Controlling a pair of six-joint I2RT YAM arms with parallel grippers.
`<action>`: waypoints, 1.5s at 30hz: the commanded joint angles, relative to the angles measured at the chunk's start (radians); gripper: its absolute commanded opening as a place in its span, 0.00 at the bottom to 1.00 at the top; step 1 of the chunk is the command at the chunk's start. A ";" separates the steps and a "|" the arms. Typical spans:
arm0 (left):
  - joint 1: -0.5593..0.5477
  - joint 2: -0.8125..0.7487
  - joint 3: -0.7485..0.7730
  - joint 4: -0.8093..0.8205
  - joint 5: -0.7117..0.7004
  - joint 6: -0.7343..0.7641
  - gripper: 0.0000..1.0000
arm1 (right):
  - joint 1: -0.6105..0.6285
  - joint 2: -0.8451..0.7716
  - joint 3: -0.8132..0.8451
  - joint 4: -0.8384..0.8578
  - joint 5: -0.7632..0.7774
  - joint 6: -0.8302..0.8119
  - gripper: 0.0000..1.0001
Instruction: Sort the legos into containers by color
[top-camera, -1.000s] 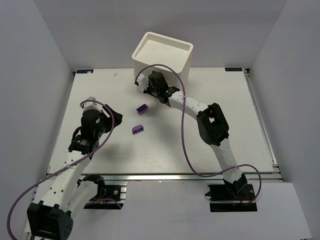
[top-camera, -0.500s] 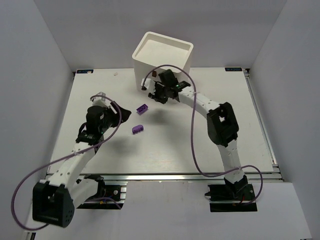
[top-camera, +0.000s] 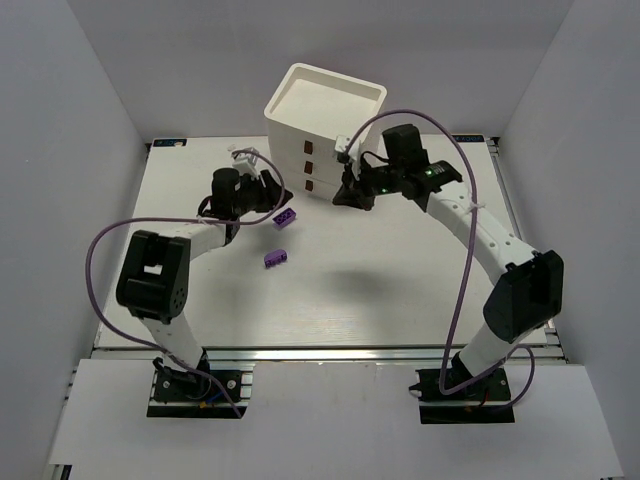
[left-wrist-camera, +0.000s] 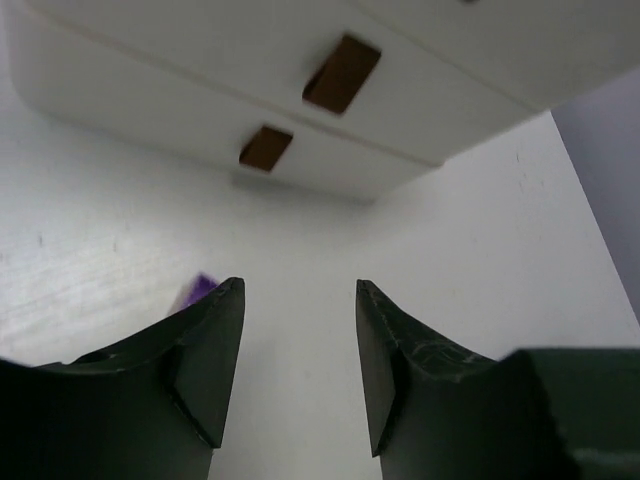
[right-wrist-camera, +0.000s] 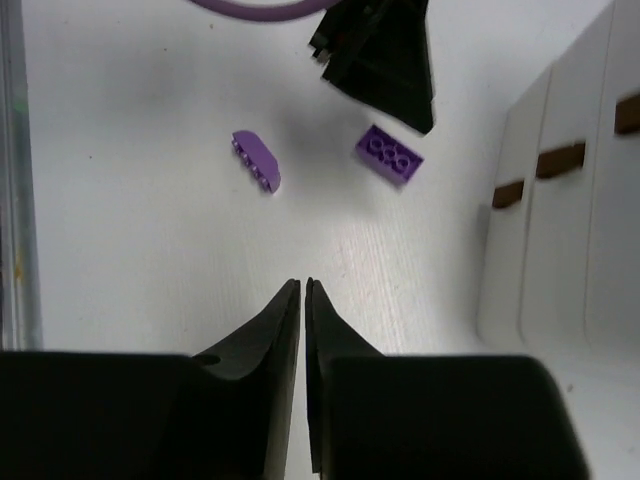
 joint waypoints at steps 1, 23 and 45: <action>-0.025 0.071 0.131 0.070 0.018 0.075 0.59 | -0.048 -0.069 -0.075 0.052 -0.037 0.077 0.13; -0.140 0.389 0.445 -0.088 -0.183 0.339 0.68 | -0.280 -0.054 -0.071 0.079 -0.152 0.097 0.28; -0.149 0.414 0.454 -0.051 -0.267 0.283 0.08 | -0.335 -0.014 -0.038 0.043 -0.212 0.094 0.30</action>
